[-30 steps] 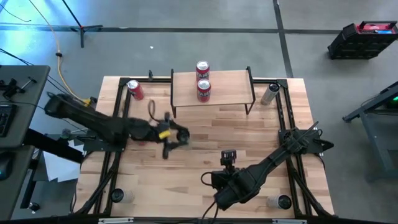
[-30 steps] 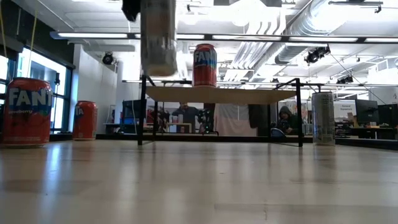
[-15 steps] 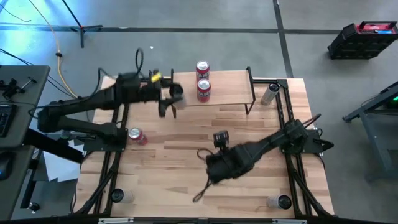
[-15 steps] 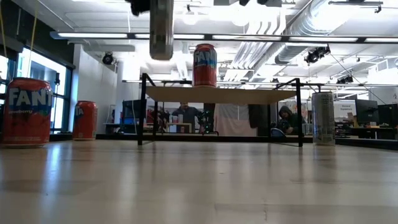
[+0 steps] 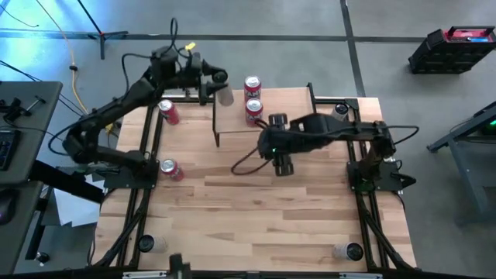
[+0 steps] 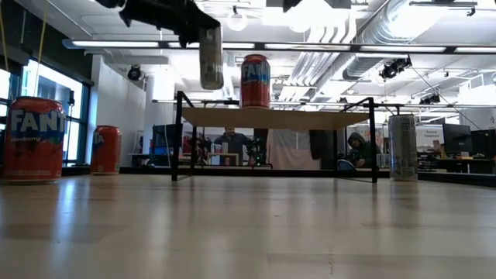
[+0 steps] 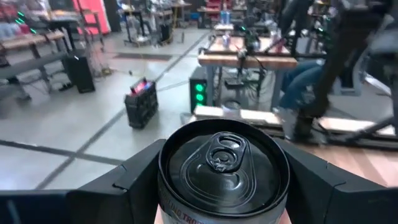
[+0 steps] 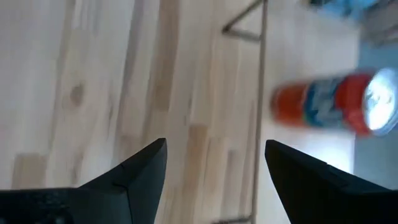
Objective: Place canned beverage on shelf
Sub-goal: Put the white yellow soda can on the shelf
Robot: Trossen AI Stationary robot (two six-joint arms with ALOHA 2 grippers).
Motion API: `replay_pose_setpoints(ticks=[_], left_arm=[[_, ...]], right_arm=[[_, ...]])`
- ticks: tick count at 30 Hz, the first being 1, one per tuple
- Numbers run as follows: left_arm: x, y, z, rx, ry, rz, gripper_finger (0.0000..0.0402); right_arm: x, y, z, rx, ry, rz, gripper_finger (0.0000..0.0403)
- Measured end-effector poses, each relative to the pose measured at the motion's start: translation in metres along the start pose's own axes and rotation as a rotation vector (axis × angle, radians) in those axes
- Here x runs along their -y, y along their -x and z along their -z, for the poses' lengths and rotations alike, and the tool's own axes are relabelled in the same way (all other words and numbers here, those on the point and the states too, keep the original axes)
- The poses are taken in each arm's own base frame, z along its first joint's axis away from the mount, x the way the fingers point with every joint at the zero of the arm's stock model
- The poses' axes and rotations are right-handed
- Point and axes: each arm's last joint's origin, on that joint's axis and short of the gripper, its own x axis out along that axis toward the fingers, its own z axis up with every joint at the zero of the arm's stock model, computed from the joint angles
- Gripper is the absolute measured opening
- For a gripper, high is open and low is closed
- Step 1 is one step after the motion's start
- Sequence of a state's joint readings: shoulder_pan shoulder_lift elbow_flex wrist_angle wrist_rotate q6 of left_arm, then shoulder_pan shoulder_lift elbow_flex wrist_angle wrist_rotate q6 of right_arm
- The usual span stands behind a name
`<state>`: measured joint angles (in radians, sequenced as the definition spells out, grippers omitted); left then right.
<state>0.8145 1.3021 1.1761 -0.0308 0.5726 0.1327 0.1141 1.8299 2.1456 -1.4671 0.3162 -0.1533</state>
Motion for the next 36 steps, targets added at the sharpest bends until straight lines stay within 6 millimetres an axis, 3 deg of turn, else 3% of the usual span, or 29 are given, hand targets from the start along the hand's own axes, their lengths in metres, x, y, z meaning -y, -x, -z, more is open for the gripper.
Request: replay_pose_setpoints(ticks=[5,12,24,36], left_arm=[[-0.027,-0.021,0.015,-0.086,0.026,0.003,0.0243],[-0.044,-0.035,0.035,-0.134,0.023,0.003,0.0244],[-0.062,-0.039,0.048,-0.11,0.047,0.07,0.0244],[-0.06,-0.04,0.049,-0.105,0.044,0.118,0.0244]], right_arm=[[0.008,0.002,0.013,-0.099,-0.016,0.019,0.0256],[0.013,0.012,0.019,-0.072,-0.029,0.0,0.0256],[0.015,0.019,0.022,-0.056,-0.093,0.016,0.0256],[0.016,0.019,0.019,-0.024,-0.123,0.024,0.0256]])
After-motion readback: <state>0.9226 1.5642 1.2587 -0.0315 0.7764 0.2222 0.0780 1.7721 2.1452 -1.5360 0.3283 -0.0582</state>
